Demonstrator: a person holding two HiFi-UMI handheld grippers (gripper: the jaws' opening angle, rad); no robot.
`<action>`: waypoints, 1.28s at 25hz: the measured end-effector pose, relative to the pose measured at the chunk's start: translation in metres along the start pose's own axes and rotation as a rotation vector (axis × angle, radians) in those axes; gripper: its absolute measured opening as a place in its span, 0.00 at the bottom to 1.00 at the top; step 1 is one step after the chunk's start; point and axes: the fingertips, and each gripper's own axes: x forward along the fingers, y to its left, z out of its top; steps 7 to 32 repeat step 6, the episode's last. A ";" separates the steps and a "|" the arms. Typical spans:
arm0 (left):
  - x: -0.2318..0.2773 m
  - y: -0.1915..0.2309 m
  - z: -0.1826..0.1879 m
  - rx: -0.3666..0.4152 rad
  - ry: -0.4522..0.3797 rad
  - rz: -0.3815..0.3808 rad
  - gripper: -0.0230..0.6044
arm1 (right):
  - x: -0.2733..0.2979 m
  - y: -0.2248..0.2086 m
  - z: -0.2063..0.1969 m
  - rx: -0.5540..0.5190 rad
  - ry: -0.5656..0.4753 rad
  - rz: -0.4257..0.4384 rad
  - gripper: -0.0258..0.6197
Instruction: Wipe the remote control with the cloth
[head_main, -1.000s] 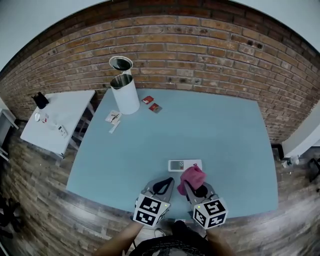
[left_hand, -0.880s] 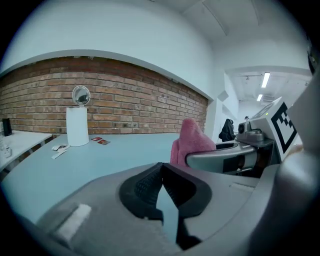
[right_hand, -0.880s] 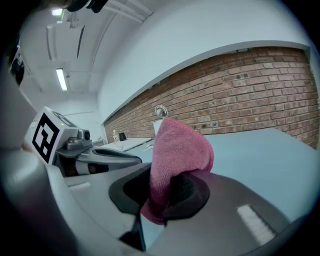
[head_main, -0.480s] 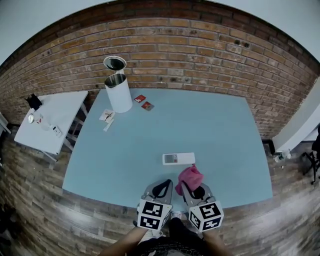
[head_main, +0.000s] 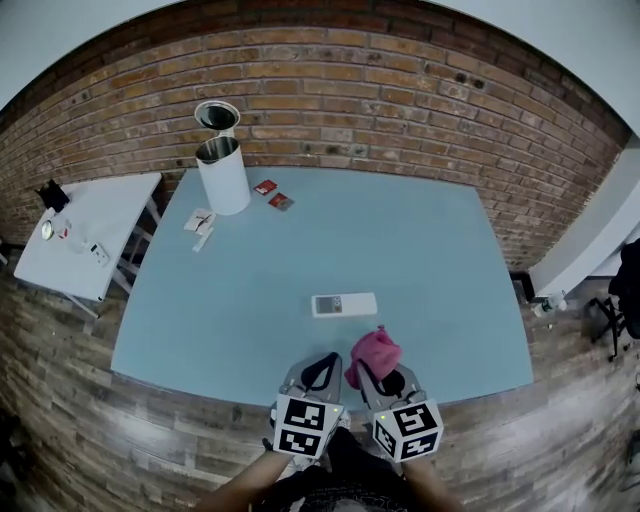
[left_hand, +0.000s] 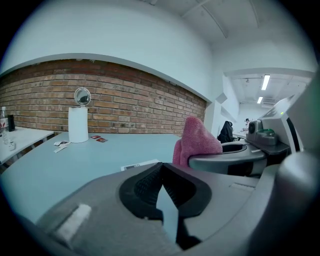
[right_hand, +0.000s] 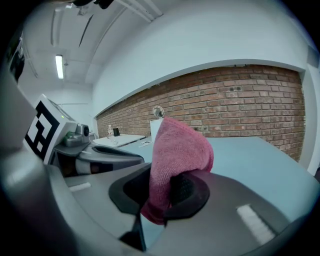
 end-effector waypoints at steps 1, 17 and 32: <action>0.001 -0.002 0.001 0.003 -0.002 -0.005 0.03 | -0.001 -0.001 0.000 -0.004 0.001 -0.002 0.14; 0.001 -0.007 0.000 0.010 -0.006 -0.018 0.03 | -0.005 0.001 -0.001 -0.014 -0.001 -0.008 0.14; 0.001 -0.007 0.000 0.010 -0.006 -0.018 0.03 | -0.005 0.001 -0.001 -0.014 -0.001 -0.008 0.14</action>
